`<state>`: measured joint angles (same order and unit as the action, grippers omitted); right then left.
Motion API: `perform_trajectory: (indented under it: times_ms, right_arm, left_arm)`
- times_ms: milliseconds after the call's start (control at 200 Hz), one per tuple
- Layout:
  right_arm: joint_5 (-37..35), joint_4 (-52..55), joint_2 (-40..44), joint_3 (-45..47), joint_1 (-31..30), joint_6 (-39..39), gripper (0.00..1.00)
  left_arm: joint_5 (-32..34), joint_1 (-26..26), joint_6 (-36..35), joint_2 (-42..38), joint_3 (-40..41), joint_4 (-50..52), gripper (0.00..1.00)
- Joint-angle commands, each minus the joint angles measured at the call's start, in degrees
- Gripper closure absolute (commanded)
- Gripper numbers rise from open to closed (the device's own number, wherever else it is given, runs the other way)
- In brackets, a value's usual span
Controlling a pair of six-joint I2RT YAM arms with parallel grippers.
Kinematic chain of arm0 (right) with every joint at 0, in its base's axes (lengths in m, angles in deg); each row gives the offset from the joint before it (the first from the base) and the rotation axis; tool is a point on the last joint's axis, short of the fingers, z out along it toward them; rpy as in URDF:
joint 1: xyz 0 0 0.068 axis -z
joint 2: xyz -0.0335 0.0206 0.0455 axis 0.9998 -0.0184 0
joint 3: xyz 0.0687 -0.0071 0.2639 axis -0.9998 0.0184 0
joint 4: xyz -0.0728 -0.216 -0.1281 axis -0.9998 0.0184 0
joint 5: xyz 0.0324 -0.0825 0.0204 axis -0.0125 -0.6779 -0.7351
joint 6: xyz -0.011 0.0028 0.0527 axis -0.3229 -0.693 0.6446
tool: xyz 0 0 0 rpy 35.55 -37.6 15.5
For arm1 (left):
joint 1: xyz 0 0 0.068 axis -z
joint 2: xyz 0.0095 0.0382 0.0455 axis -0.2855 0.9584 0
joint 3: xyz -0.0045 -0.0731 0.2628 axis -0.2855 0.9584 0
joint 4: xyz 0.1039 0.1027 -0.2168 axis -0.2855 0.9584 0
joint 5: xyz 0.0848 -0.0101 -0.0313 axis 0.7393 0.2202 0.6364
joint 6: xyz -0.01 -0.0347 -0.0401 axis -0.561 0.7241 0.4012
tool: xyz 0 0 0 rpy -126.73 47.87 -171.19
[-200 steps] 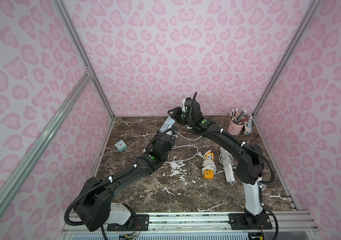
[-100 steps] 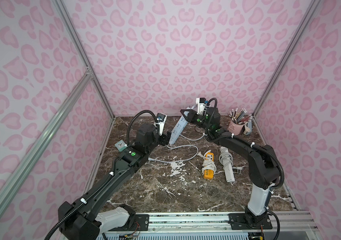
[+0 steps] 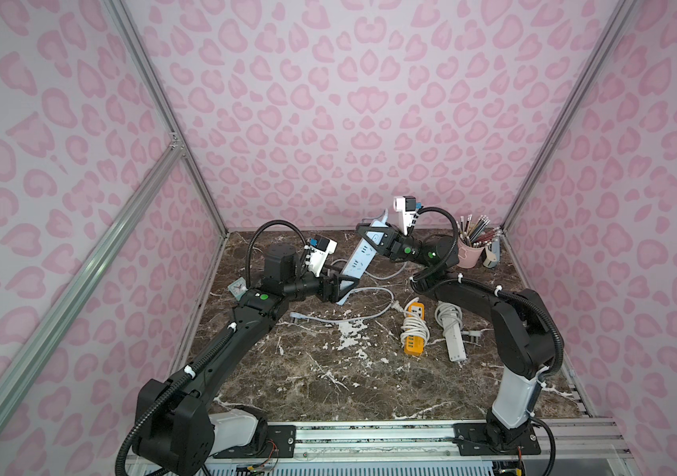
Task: Wrap the cord around the power strip
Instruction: Adjust the power strip, then wrap the power cord around the power strip.
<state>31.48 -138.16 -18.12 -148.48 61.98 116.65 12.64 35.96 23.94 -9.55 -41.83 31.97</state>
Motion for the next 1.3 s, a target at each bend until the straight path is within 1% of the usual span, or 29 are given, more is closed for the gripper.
perform_trajectory:
  times_ms: [0, 30, 95, 105, 120, 195, 220, 260, 300, 320, 355, 395, 455, 495, 565, 605, 640, 710, 765, 820, 875, 990, 1060, 1145, 1210, 1240, 1295]
  right_arm:
    - [1.1, -7.9, -0.9, -3.4, -0.4, 4.1, 0.99]
    - [1.3, -8.0, -1.2, -3.5, -0.6, 4.4, 0.99]
    - [1.2, -8.1, -1.8, -3.5, -1.1, 4.9, 0.95]
    - [1.0, -8.0, -1.9, -3.5, -1.1, 4.8, 0.94]
    - [1.0, -8.0, -2.0, -3.5, -1.2, 4.8, 0.93]
    - [0.0, -7.5, -1.9, -3.2, -1.1, 4.4, 0.85]
    - [-0.5, -7.4, -1.7, -2.6, -1.0, 4.2, 0.8]
    - [-1.6, -7.0, -1.3, -1.5, -0.6, 3.8, 0.66]
    - [-3.0, -6.7, -0.5, 0.1, 0.0, 3.4, 0.45]
    - [-3.7, -6.5, 0.0, 1.1, 0.6, 2.9, 0.37]
    - [-5.1, -5.7, 1.1, 3.0, 1.7, 2.0, 0.3]
    - [-6.6, -4.8, 2.8, 5.5, 3.4, 0.9, 0.27]
    - [-7.9, -2.2, 4.9, 9.0, 5.9, -1.3, 0.25]
    - [-8.0, 1.1, 6.2, 10.8, 7.5, -4.2, 0.25]
    - [-10.2, 10.2, 8.4, 14.1, 9.7, -12.2, 0.26]
    - [-13.3, 20.3, 9.3, 14.3, 10.6, -20.2, 0.28]
    - [-17.5, 30.2, 9.8, 13.2, 10.9, -29.2, 0.29]
    - [-28.9, 49.1, 8.4, 8.9, 9.0, -47.6, 0.3]
    - [-35.0, 56.2, 6.1, 5.8, 6.9, -58.3, 0.28]
    - [-37.6, 59.9, 4.1, 3.9, 4.8, -64.4, 0.27]
    - [-37.6, 60.9, 3.2, 3.1, 3.2, -67.1, 0.26]
    - [-35.6, 58.9, 1.9, 2.5, 1.0, -68.0, 0.26]
    - [-37.5, 57.2, 0.3, 1.7, 0.1, -69.2, 0.27]
    - [-39.6, 58.4, -2.6, -1.1, -0.4, -70.6, 0.29]
    - [-41.3, 57.8, -3.5, -2.2, -0.7, -71.1, 0.33]
    - [-41.5, 57.1, -3.8, -2.3, -0.9, -71.3, 0.36]
    - [-41.9, 55.7, -3.9, -2.2, -1.4, -72.4, 0.46]
  left_arm:
    - [-6.0, 0.1, 1.6, -0.5, 1.0, -5.5, 0.4]
    - [-5.9, 0.1, 1.5, -0.7, 1.0, -5.7, 0.46]
    - [-5.5, 0.0, 1.8, -1.0, 0.6, -6.4, 0.62]
    - [-5.3, 0.0, 1.8, -1.1, 0.5, -6.5, 0.63]
    - [-5.0, 0.0, 1.8, -1.2, 0.4, -6.6, 0.69]
    - [-3.0, -0.1, 1.6, -1.9, 0.0, -7.1, 0.77]
    - [-2.5, -0.1, 1.6, -2.1, 0.0, -7.4, 0.81]
    - [-1.6, -0.3, 1.8, -2.6, -0.2, -7.9, 0.85]
    - [-0.8, -0.3, 2.1, -3.2, -0.3, -8.5, 0.9]
    - [-0.5, -0.4, 2.4, -3.6, -0.3, -9.1, 0.91]
    - [0.3, -0.5, 2.9, -4.3, -0.4, -9.5, 0.94]
    - [1.8, -0.4, 3.3, -5.1, -0.7, -9.5, 0.97]
    - [3.7, -0.4, 3.4, -6.3, -1.4, -9.3, 0.97]
    - [4.5, -0.5, 3.8, -6.9, -1.7, -9.4, 0.97]
    - [5.0, -0.4, 4.7, -7.4, -2.7, -9.3, 0.97]
    - [4.7, -0.5, 5.4, -7.6, -3.3, -9.2, 0.97]
    - [4.4, -0.4, 5.8, -7.7, -3.9, -9.1, 0.97]
    - [4.0, -0.5, 6.2, -8.1, -4.6, -8.6, 0.97]
    - [3.8, -0.4, 6.1, -8.4, -5.0, -8.2, 0.96]
    - [3.6, -0.4, 6.0, -8.5, -5.5, -7.6, 0.96]
    - [3.6, -0.4, 5.8, -8.5, -5.8, -7.0, 0.95]
    - [3.7, -0.4, 5.8, -8.5, -5.8, -6.8, 0.95]
    - [3.5, -0.3, 6.1, -8.5, -5.8, -6.7, 0.95]
    - [3.3, -0.2, 6.2, -8.7, -5.9, -6.4, 0.95]
    - [3.4, -0.2, 5.9, -8.9, -6.0, -5.8, 0.95]
    - [3.5, -0.1, 5.9, -9.0, -6.0, -5.6, 0.95]
    - [4.4, -0.2, 5.9, -9.1, -6.0, -5.3, 0.95]
